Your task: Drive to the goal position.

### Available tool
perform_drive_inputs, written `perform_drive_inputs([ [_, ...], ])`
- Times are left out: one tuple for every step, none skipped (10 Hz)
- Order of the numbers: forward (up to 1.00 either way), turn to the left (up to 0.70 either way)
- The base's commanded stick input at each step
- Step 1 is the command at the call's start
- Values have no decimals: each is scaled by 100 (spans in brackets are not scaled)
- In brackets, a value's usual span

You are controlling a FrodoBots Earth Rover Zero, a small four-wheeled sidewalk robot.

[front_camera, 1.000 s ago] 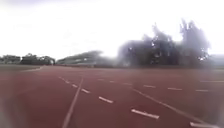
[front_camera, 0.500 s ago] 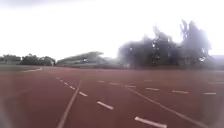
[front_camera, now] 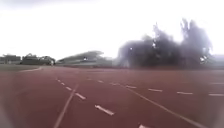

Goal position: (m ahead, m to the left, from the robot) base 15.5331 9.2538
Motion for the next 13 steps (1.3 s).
perform_drive_inputs([
  [45,0],
  [45,0],
  [45,0],
  [45,0],
  [45,0],
  [45,0],
  [45,0],
  [45,0],
  [45,0],
  [45,0],
  [45,0],
  [45,0],
  [45,0],
])
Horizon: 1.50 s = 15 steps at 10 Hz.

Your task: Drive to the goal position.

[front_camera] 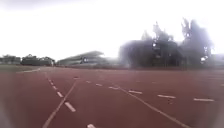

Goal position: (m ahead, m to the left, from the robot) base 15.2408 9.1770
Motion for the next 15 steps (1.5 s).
perform_drive_inputs([
  [45,0],
  [45,0],
  [45,0],
  [45,0],
  [45,0],
  [45,0],
  [45,0],
  [45,0],
  [45,0],
  [45,0],
  [45,0],
  [45,0],
  [45,0],
  [45,0],
  [45,0],
])
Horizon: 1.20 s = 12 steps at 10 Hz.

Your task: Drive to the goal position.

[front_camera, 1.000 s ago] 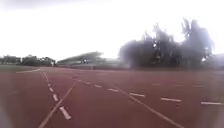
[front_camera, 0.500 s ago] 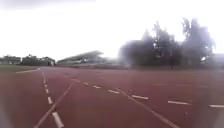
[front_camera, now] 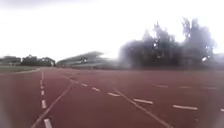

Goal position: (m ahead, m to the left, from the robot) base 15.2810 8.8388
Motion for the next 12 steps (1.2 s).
perform_drive_inputs([
  [45,0],
  [45,0],
  [45,0],
  [45,0],
  [45,0],
  [45,0],
  [45,0],
  [45,0],
  [45,0],
  [45,0],
  [45,0],
  [45,0],
])
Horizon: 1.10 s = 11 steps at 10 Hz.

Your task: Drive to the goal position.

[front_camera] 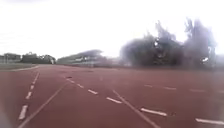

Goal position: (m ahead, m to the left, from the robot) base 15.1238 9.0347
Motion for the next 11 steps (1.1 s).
perform_drive_inputs([
  [45,0],
  [45,0],
  [45,0],
  [45,0],
  [45,0],
  [45,0],
  [45,0],
  [45,0],
  [45,0],
  [45,0],
  [45,0],
])
